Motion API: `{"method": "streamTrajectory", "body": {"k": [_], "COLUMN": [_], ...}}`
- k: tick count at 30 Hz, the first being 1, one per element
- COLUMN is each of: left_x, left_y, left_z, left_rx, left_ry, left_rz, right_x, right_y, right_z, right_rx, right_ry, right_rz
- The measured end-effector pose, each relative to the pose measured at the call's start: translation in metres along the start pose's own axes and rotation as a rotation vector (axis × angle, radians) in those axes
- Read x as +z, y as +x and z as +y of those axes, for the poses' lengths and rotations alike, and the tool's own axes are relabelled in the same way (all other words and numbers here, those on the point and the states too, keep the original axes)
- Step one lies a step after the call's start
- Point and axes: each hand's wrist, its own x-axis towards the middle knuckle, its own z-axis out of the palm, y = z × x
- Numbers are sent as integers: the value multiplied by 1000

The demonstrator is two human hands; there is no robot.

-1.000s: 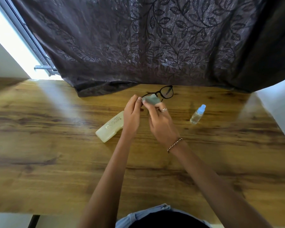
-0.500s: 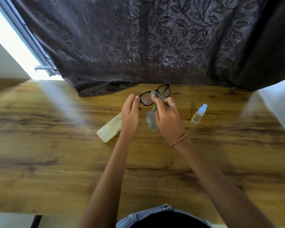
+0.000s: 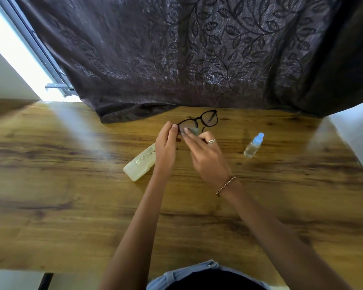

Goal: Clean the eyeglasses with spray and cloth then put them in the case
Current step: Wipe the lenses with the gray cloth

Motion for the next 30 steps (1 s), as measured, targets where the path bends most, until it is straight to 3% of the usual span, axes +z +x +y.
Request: {"method": "streamTrajectory", "body": {"k": [6,12,16,22,27,30], "left_x": [-4,0,-4,0,-3,-2], "left_y": [1,-2,2,0,6,7], "left_z": [5,2,7,4,6,5], "left_rx": [-8,-10,19,42,49,53], "left_ry": [-18,-36,-29,7,-1,21], "left_rz": [35,0,32,-21,39,5], "right_x": [1,6,1,1,-1,5], "right_y": [9,7,10,14,12,9], "right_z": [7,-6,2,-2,6,-1], "right_rx": [95,10,106,25,105,23], "right_ry": [-30,-6,-19,-18,-62,-3], "right_rz": [-21,-46,13,31,47,2]}}
